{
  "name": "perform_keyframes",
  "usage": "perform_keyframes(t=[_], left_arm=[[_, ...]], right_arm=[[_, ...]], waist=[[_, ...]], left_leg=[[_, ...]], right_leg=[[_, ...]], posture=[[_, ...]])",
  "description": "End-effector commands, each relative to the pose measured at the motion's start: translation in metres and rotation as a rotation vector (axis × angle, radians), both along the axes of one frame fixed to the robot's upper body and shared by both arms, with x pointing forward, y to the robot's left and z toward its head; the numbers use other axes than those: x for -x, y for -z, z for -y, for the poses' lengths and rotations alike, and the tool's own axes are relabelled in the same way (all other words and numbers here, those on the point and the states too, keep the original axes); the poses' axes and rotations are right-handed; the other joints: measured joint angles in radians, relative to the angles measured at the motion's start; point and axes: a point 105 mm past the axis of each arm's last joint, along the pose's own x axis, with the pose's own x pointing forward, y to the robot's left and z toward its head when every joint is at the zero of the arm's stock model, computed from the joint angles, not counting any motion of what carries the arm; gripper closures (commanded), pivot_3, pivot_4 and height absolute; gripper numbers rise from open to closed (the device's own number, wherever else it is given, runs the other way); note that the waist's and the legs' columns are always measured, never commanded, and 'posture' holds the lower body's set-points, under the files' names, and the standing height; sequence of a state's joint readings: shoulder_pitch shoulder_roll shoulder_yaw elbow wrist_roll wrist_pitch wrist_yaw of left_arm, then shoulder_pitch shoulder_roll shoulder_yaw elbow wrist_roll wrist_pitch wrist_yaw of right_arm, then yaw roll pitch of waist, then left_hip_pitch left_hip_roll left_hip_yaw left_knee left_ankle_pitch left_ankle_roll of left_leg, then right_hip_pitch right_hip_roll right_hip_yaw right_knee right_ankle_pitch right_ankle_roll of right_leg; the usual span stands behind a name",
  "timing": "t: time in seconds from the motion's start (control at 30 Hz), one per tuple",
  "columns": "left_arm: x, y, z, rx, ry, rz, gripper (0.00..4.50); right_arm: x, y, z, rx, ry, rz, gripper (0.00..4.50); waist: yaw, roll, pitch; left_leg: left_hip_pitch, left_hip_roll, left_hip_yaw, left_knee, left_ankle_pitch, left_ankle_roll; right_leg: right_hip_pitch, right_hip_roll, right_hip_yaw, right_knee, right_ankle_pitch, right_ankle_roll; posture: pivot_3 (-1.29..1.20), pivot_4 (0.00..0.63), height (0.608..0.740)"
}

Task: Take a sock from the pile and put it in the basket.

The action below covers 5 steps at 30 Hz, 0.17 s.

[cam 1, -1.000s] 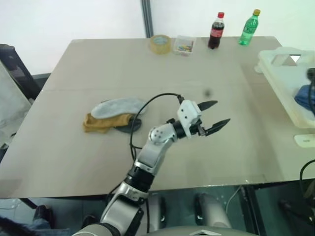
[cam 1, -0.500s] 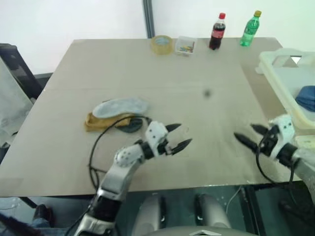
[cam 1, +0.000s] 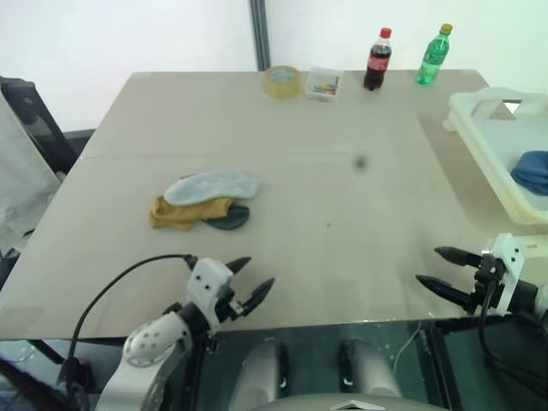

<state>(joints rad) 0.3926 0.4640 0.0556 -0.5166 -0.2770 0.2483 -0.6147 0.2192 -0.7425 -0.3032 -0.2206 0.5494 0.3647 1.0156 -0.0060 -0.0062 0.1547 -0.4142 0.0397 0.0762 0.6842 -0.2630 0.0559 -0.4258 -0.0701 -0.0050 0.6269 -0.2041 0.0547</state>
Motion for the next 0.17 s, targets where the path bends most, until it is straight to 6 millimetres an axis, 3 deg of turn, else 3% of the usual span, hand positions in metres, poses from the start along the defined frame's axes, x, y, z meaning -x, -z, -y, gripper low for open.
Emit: perform_keyframes(t=[0.03, 0.17], left_arm=[[0.002, -0.017, -0.009, -0.017, -0.042, 0.081, 0.82], [0.001, -0.018, -0.023, -0.031, -0.124, 0.108, 0.82]], right_arm=[[-0.002, -0.011, 0.009, 0.020, 0.019, 0.054, 0.06], [-0.002, -0.013, 0.008, 0.013, 0.029, 0.068, 0.06]], waist=[[0.001, 0.000, 0.000], [0.000, 0.000, 0.000]], left_leg=[[0.000, 0.000, 0.000, 0.000, 0.000, 0.000], [-0.001, 0.000, 0.000, 0.000, 0.000, 0.000]], right_leg=[[0.000, 0.000, 0.000, 0.000, 0.000, 0.000], [0.000, 0.000, 0.000, 0.000, 0.000, -0.001]], posture=[[0.00, 0.150, 0.740], [0.00, 0.150, 0.740]])
